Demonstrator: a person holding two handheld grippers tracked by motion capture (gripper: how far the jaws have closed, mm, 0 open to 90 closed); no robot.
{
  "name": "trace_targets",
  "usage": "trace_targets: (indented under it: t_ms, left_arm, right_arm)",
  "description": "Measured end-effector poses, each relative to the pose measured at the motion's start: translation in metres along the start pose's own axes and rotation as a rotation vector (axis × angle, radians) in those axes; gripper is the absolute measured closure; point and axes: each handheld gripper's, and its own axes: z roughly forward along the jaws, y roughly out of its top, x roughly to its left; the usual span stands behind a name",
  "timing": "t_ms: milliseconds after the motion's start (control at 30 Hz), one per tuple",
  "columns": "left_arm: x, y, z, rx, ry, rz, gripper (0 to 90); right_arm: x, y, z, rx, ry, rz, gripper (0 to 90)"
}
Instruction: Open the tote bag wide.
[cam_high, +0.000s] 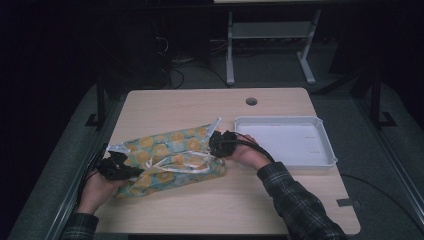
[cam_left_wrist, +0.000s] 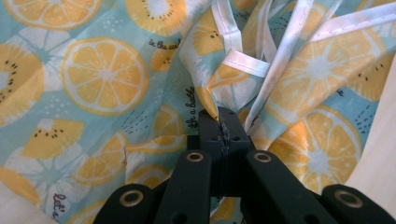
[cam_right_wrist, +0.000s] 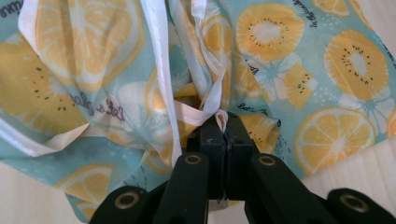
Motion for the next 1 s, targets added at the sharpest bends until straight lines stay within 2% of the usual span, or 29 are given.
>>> trace_targets:
  t_ms: [200, 300, 333, 400, 467, 533, 600, 700, 733, 767, 867, 900, 933, 967, 1000]
  left_arm:
    - [-0.025, -0.007, 0.0, 0.019, -0.05, 0.047, 89.8]
    - [-0.029, -0.008, -0.001, 0.023, -0.063, 0.064, 89.8]
    - [-0.031, -0.008, -0.002, 0.012, -0.066, 0.057, 89.8]
    - [-0.029, -0.007, -0.004, -0.02, -0.068, 0.047, 89.8]
    - [-0.027, -0.007, -0.006, -0.024, -0.065, 0.049, 89.7]
    - [-0.02, -0.006, -0.006, -0.06, -0.065, 0.009, 89.7]
    - [-0.015, -0.007, -0.003, -0.064, -0.067, -0.014, 89.7]
    - [-0.011, -0.007, 0.001, -0.05, -0.066, -0.026, 89.7]
    - [-0.01, -0.008, 0.004, -0.04, -0.065, -0.04, 89.6]
    - [-0.009, -0.008, 0.01, -0.007, -0.054, -0.039, 89.6]
    - [-0.011, -0.008, 0.016, 0.007, -0.045, -0.038, 89.1]
    - [-0.011, -0.008, 0.017, 0.031, -0.031, -0.021, 83.0]
    - [-0.012, -0.009, 0.017, 0.023, -0.011, -0.013, 78.9]
    - [-0.012, -0.009, 0.017, 0.023, -0.011, -0.013, 76.0]
    - [-0.01, -0.009, 0.013, 0.011, 0.001, -0.016, 72.9]
  right_arm:
    - [0.019, -0.011, -0.012, 0.017, 0.024, -0.038, 88.4]
    - [0.024, -0.015, -0.016, 0.02, 0.029, -0.048, 88.4]
    - [0.028, -0.02, -0.021, 0.014, 0.039, -0.049, 88.4]
    - [0.029, -0.023, -0.025, 0.002, 0.032, -0.041, 88.3]
    - [0.026, -0.024, -0.027, -0.006, 0.026, -0.036, 88.3]
    - [0.019, -0.027, -0.028, -0.02, 0.018, 0.004, 88.3]
    - [0.015, -0.028, -0.024, -0.018, 0.018, 0.019, 88.3]
    - [0.013, -0.029, -0.019, -0.008, 0.017, 0.026, 88.3]
    - [0.012, -0.028, -0.013, 0.013, 0.015, 0.02, 88.3]
    - [0.013, -0.027, -0.011, 0.023, 0.014, 0.017, 88.2]
    - [0.014, -0.026, -0.007, 0.039, 0.015, 0.013, 87.9]
    - [0.015, -0.025, -0.004, 0.049, 0.013, 0.01, 85.7]
    - [0.015, -0.025, -0.004, 0.048, 0.014, 0.015, 83.6]
    - [0.015, -0.025, -0.004, 0.048, 0.014, 0.015, 83.6]
    - [0.013, -0.027, -0.007, 0.033, 0.018, 0.026, 78.0]
